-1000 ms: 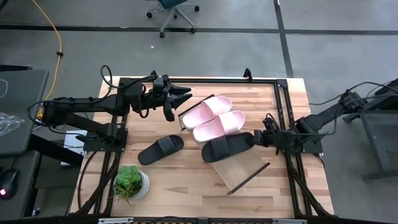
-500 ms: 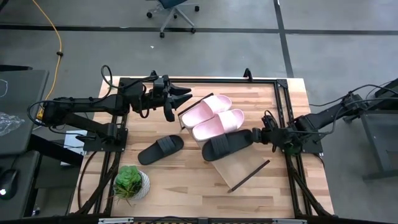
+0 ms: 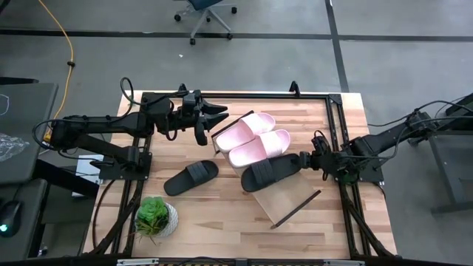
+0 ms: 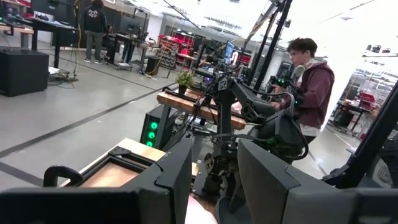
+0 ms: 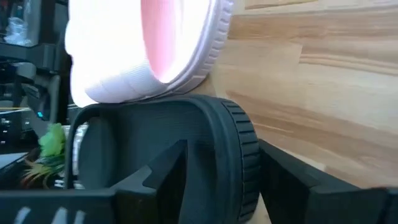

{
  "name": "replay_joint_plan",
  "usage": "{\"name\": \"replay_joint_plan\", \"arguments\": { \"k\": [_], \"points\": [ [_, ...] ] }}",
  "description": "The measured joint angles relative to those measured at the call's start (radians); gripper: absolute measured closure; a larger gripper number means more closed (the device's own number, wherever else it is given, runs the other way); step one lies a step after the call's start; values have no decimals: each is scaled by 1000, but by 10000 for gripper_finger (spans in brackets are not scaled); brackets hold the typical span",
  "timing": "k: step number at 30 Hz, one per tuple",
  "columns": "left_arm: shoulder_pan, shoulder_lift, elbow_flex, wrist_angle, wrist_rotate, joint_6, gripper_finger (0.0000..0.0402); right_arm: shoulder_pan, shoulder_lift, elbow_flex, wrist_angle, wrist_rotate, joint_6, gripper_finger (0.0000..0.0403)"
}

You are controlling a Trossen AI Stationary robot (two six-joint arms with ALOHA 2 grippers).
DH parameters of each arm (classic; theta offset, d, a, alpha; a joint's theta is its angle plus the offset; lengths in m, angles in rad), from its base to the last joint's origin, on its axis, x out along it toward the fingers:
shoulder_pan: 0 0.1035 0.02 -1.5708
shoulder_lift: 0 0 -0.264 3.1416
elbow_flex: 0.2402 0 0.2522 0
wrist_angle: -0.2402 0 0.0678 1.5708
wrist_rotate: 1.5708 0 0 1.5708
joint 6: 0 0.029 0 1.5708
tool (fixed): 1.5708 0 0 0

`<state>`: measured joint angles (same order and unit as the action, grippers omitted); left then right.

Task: Pick and place slides into the shelf
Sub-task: Put the top black slide on the shelf

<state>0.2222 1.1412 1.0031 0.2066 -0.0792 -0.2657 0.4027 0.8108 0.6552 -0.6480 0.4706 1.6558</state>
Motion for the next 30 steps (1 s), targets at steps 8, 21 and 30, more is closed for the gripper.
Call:
{"name": "replay_joint_plan", "arguments": {
  "k": [8,21,30],
  "points": [
    [0,0,0,0,0,0,284,0,-23,0,-20,95,-14,233],
    [0,0,0,0,18,0,284,3,-124,0,-137,29,-42,234],
    [0,0,0,0,19,-1,284,24,-228,0,-227,100,-42,234]
  ]
}}
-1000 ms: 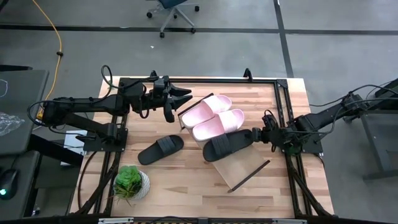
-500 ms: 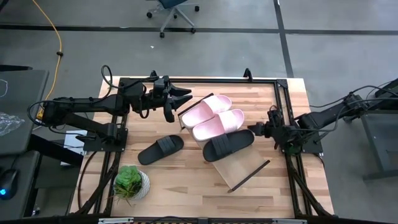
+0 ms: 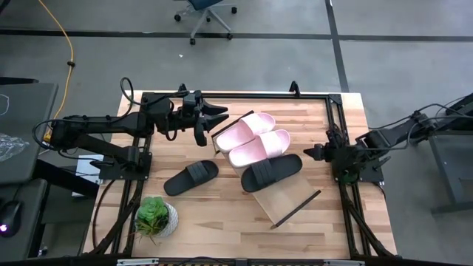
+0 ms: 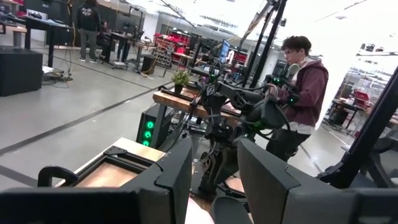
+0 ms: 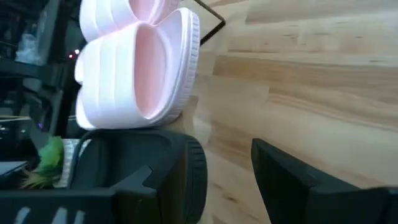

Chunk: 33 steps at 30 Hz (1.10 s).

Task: Pick and place slides into the shelf
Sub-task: Put the top black slide on the shelf

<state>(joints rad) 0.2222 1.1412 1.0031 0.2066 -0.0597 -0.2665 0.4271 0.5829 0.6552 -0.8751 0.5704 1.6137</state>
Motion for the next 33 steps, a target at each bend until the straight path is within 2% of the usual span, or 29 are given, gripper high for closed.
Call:
{"name": "replay_joint_plan", "arguments": {
  "k": [7,15,24,33],
  "points": [
    [0,0,0,0,8,-3,284,0,-41,0,-42,-189,-18,234],
    [0,0,0,-1,8,-3,284,0,16,0,-39,-302,-24,234],
    [0,0,0,-2,8,-2,284,-1,126,0,52,-316,-49,234],
    [0,0,0,-2,8,0,284,-1,176,0,95,-240,-45,234]
  ]
}}
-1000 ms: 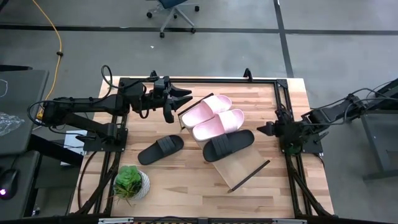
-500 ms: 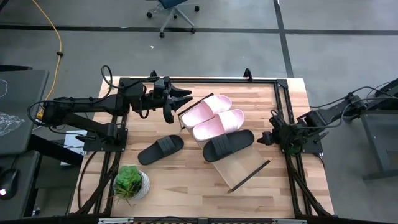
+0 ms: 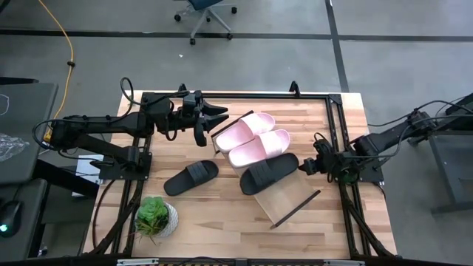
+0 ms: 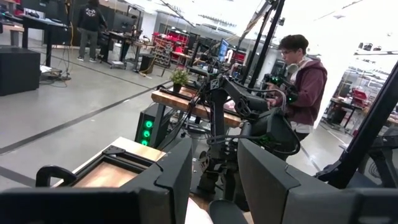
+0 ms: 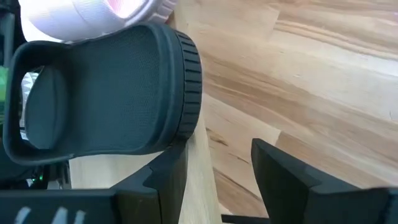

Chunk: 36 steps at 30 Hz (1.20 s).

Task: Pick and place slides into the shelf
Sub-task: Put the top black slide on the shelf, then put the black slide on the shelf

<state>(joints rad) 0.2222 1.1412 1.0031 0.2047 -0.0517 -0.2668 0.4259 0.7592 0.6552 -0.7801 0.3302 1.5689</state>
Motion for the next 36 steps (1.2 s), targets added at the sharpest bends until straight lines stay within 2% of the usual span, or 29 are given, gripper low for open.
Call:
{"name": "replay_joint_plan", "arguments": {
  "k": [8,16,19,24,30,36],
  "points": [
    [0,0,0,0,18,0,284,1,-28,0,-36,-30,1,234],
    [1,0,1,-39,44,7,284,1,-153,0,-54,145,-9,234],
    [11,-2,1,-137,45,-65,284,1,-208,0,-40,212,-43,234],
    [76,-49,1,-360,107,-147,284,1,-272,0,-47,258,-71,234],
    [133,-178,1,-613,134,-165,284,1,-288,0,-51,264,-97,234],
    [111,-294,1,-871,110,-265,284,1,-288,0,-63,264,-113,234]
  ]
}}
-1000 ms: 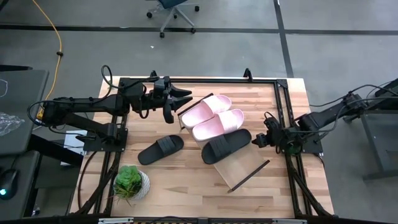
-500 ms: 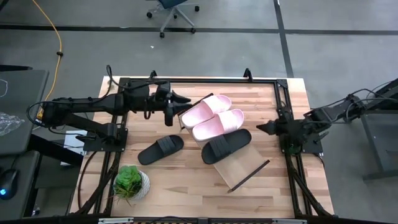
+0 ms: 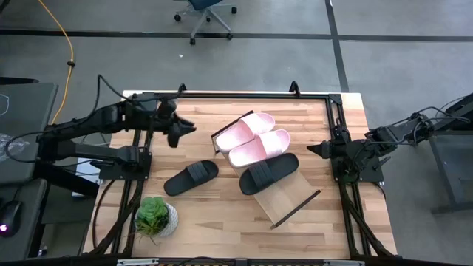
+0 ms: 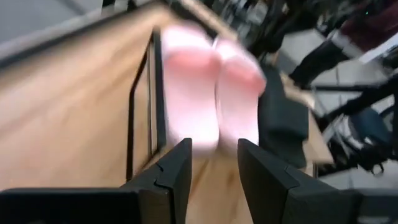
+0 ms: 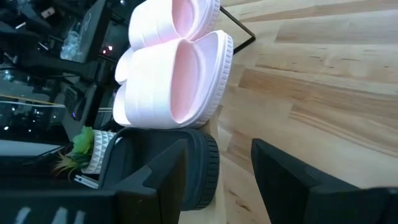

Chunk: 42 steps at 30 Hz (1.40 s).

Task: Pick and place slides into the shelf
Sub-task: Put the black slide on the shelf

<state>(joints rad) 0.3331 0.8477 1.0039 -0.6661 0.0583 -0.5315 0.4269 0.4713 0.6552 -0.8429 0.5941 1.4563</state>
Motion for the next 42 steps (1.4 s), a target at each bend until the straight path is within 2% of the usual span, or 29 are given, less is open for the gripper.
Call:
{"name": "replay_joint_plan", "arguments": {
  "k": [8,10,22,31,34,38,42],
  "points": [
    [-195,-16,-1,-304,-124,-165,284,0,0,0,-16,-1,-27,234],
    [-259,-16,-10,-325,-174,-236,284,0,0,0,-16,-3,-42,234],
    [-616,-56,-250,-94,-502,-666,284,0,0,0,-14,-53,-75,234],
    [-761,-53,-396,7,-696,-903,284,0,0,0,-12,-108,-95,234],
    [-774,-40,-432,23,-706,-958,284,0,0,0,-10,-117,-104,234],
    [-774,2,-467,26,-646,-1090,284,0,0,0,-7,-133,-115,234],
    [-774,62,-475,48,-636,-1145,284,0,0,0,-6,-141,-122,234]
  ]
}}
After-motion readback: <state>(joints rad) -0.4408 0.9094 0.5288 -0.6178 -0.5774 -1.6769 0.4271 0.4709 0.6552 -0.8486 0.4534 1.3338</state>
